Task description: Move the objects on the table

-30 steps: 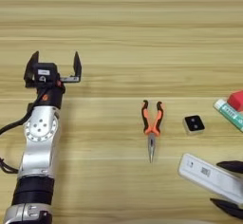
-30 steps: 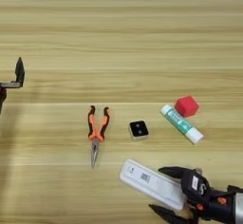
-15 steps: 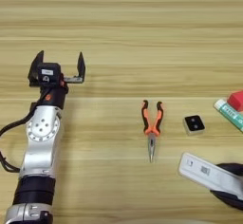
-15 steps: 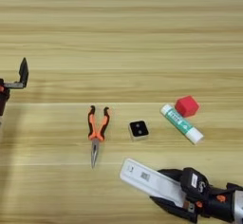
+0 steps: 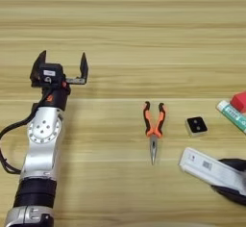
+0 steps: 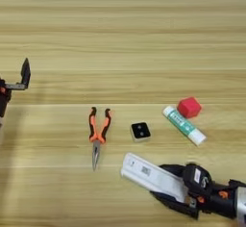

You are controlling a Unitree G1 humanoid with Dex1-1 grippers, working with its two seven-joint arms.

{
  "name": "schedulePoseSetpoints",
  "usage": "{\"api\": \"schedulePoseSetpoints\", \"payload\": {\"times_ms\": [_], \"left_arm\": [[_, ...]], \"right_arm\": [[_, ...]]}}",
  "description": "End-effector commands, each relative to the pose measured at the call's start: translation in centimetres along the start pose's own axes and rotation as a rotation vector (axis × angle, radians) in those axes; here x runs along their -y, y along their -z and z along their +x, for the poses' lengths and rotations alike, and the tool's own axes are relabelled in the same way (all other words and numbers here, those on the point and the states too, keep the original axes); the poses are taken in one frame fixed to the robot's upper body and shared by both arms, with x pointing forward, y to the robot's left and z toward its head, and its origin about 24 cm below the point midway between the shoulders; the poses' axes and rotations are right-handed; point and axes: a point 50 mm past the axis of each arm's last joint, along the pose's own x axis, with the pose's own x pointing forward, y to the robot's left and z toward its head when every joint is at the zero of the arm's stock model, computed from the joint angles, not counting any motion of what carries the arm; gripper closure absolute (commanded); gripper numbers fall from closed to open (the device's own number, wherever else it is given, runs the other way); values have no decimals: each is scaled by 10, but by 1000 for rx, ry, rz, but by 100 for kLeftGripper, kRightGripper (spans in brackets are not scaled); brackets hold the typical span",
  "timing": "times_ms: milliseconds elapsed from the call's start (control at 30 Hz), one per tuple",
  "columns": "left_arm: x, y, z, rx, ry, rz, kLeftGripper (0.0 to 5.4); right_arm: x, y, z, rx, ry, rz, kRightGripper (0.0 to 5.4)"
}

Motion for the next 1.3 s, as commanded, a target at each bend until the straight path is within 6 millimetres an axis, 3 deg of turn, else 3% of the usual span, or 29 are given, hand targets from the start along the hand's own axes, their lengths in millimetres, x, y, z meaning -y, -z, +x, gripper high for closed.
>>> {"api": "schedulePoseSetpoints", "payload": {"times_ms": [33, 267, 500, 867, 1300], "left_arm": [[3, -5, 4, 23, 21, -5, 0], [7, -8, 4, 48, 78, -22, 0], [17, -16, 3, 94, 209, -63, 0], [7, -51, -1, 168, 692, -200, 0], [32, -66, -30, 113, 1250, -245, 0]], "right_arm": [[12, -20, -5, 46, 15, -49, 250], [30, -50, -11, 106, 32, -135, 250], [46, -75, -4, 105, -58, -204, 250], [71, -107, -3, 14, -178, -281, 250], [69, -128, 3, 6, -246, -342, 250]]}}
